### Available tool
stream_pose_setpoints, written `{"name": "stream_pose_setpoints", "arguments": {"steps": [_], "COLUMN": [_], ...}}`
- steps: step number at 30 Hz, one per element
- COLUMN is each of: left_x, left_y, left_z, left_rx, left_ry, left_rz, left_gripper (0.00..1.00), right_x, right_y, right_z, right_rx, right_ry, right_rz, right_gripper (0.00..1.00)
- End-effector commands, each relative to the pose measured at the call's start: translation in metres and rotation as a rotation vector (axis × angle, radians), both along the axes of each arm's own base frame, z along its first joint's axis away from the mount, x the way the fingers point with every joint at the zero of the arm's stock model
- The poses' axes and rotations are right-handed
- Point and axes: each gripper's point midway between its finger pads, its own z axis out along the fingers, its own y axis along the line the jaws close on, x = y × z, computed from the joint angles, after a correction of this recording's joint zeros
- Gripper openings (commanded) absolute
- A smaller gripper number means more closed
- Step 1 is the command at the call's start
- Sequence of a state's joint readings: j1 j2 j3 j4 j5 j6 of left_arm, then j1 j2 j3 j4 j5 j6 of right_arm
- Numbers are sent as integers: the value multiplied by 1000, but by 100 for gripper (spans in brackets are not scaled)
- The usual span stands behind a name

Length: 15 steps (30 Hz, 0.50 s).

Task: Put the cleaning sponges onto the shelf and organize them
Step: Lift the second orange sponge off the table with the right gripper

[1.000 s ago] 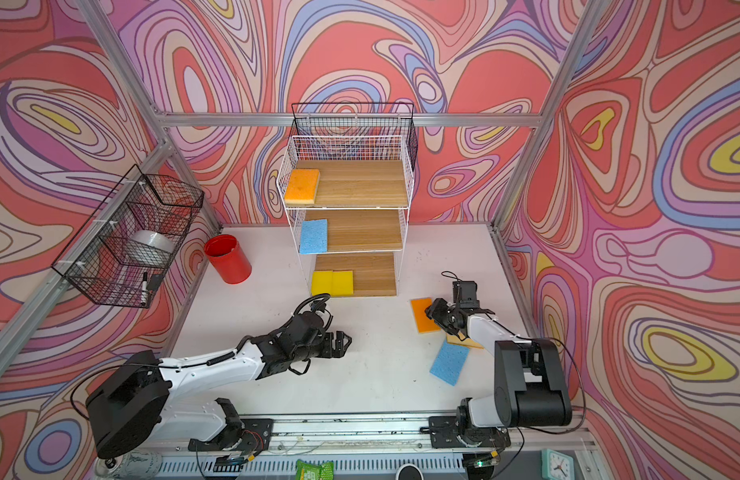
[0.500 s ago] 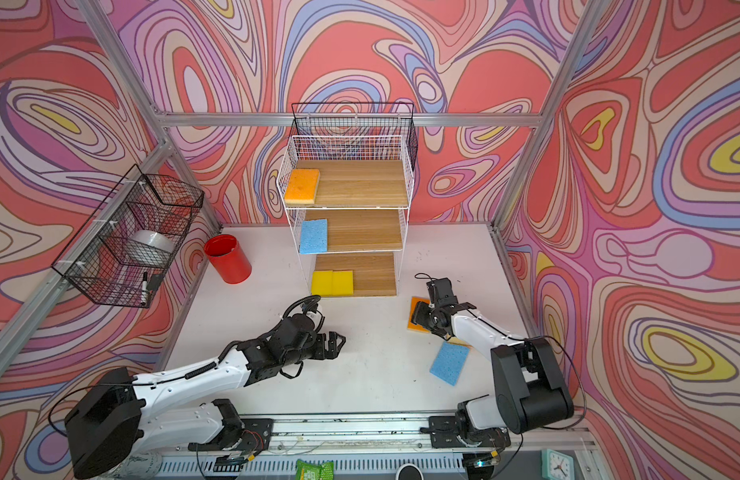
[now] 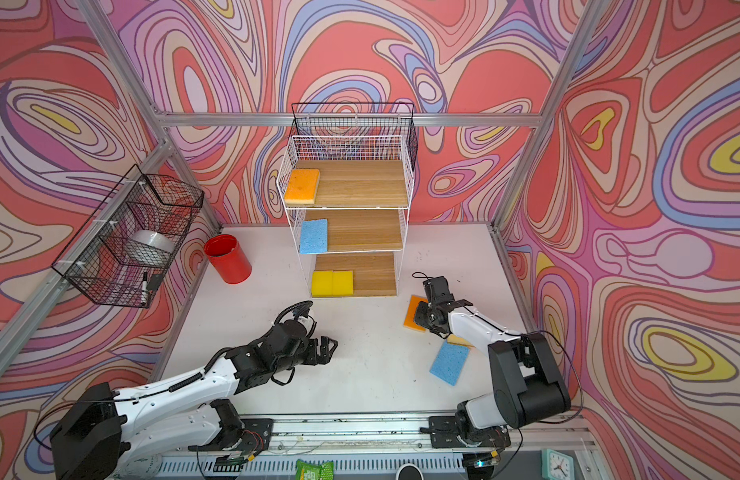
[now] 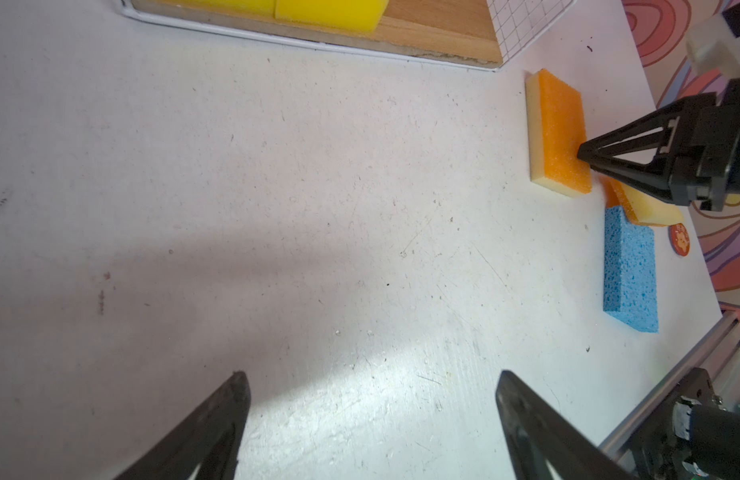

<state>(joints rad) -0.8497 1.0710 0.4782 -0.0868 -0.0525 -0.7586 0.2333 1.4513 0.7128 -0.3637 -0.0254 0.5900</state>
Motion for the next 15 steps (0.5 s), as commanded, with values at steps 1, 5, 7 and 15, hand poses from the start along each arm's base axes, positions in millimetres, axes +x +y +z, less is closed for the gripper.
{"name": "stream_pose_setpoints", "arguments": {"steps": [1, 5, 7, 15], "left_x": [-3, -4, -5, -7], "left_y": [12, 12, 12, 16], "left_z": [-11, -13, -13, -11], "left_rx": [45, 39, 37, 32], "left_ry": [16, 24, 26, 25], "left_rz": [20, 22, 22, 31], "left_gripper": [94, 94, 94, 94], "right_x": [-6, -8, -9, -11], "right_y": [0, 1, 2, 3], "right_z": [-9, -18, -21, -26], "right_rx": [20, 49, 61, 100], "right_ry": [19, 41, 47, 50], "right_rz": [-3, -1, -2, -11], "right_gripper": [19, 17, 18, 0]}}
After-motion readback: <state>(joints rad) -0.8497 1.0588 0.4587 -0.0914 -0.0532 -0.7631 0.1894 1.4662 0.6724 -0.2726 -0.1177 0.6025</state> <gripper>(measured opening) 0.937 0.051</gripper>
